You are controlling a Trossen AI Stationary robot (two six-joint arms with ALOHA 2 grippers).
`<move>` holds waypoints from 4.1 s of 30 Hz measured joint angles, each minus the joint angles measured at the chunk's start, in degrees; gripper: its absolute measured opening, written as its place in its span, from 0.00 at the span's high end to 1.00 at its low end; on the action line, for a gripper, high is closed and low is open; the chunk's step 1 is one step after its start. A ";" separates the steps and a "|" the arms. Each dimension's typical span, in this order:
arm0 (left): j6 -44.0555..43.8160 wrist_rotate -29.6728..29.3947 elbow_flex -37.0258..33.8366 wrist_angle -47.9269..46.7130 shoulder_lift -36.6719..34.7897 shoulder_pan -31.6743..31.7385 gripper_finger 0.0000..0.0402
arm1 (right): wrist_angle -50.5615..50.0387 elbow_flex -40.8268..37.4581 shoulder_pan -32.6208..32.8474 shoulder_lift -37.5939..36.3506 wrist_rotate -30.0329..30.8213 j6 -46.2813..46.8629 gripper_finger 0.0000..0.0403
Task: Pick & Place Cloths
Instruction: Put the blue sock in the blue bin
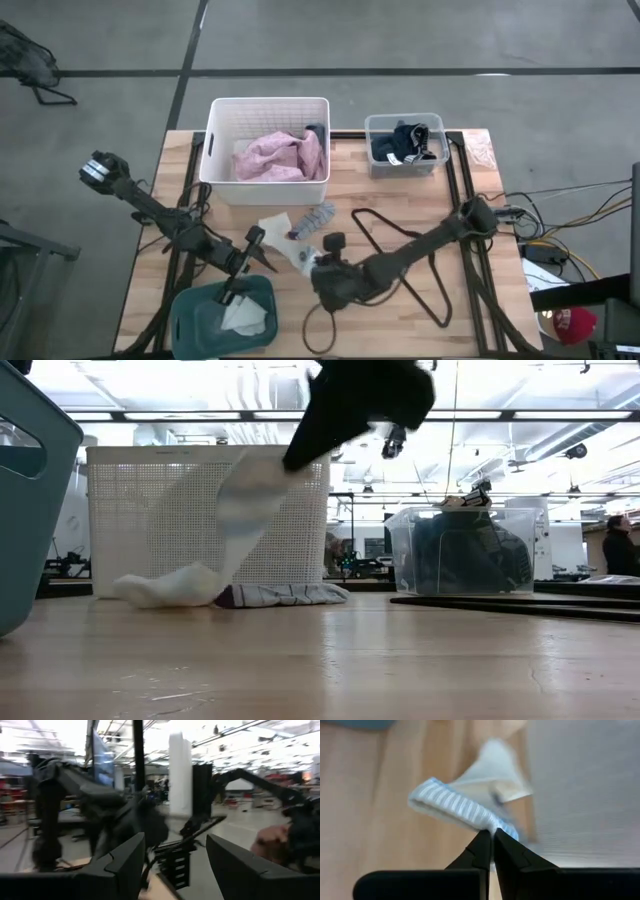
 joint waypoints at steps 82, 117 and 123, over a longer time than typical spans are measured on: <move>3.09 -16.74 6.39 -14.53 11.15 7.56 0.98 | 30.92 15.59 5.27 -16.01 9.94 -38.23 0.98; 6.40 -15.51 6.60 -10.55 -0.14 -10.46 0.99 | 14.41 15.31 3.17 -9.93 5.03 -17.86 0.62; 6.90 -19.26 6.57 -19.06 -4.76 -17.01 0.99 | 7.54 13.57 3.23 -9.93 6.15 -12.68 0.44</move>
